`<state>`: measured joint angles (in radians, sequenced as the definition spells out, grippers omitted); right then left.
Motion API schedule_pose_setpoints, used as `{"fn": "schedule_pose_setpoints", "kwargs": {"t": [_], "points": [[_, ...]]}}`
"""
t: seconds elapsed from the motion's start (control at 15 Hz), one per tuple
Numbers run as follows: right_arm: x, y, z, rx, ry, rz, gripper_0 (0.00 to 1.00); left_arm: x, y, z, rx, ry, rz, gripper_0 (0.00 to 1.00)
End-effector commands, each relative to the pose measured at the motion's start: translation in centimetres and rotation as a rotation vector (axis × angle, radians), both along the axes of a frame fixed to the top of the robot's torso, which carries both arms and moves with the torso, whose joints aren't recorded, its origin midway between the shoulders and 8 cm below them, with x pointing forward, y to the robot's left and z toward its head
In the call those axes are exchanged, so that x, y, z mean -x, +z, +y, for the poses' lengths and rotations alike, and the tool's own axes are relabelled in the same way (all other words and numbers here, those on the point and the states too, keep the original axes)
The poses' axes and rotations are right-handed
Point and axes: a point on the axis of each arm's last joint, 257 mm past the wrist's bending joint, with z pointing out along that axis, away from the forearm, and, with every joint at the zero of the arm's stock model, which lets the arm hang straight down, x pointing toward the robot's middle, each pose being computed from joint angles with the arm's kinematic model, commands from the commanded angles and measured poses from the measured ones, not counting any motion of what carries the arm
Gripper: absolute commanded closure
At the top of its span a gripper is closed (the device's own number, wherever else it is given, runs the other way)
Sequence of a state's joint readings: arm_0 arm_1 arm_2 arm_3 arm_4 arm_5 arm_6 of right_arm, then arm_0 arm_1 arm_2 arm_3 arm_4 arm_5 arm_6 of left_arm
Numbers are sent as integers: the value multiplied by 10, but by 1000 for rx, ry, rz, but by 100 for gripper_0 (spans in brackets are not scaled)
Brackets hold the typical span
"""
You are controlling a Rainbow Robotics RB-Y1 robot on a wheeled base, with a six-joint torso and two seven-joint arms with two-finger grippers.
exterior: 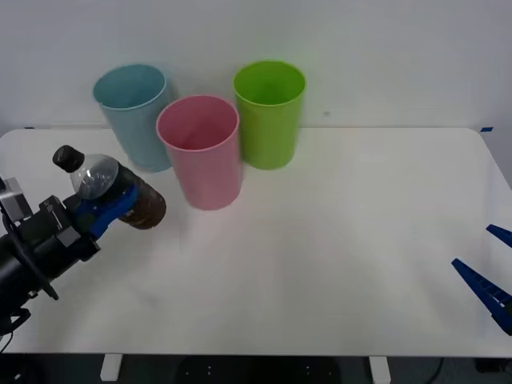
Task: Grasp the object on the table and drop it into the matching bin: aluminum can to the light blue bin, PET bottle to the pink bin.
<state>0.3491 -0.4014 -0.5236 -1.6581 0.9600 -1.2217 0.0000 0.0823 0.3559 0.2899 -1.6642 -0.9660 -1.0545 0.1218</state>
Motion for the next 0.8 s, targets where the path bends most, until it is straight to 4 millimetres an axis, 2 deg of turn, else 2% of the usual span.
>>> {"fn": "schedule_pose_setpoints", "kwargs": {"t": [0.07,0.27,0.47,0.6,0.8], "points": [[0,0,0,0,0,0,0,-4,35,3,56,25,-12,100],[0,0,0,0,0,0,0,-5,66,11,99,32,-25,100],[0,0,0,0,0,0,0,-17,92,20,108,63,-35,100],[0,0,0,0,0,0,0,-28,105,28,94,94,-42,100],[0,0,0,0,0,0,0,-45,112,30,57,147,-54,99]]}}
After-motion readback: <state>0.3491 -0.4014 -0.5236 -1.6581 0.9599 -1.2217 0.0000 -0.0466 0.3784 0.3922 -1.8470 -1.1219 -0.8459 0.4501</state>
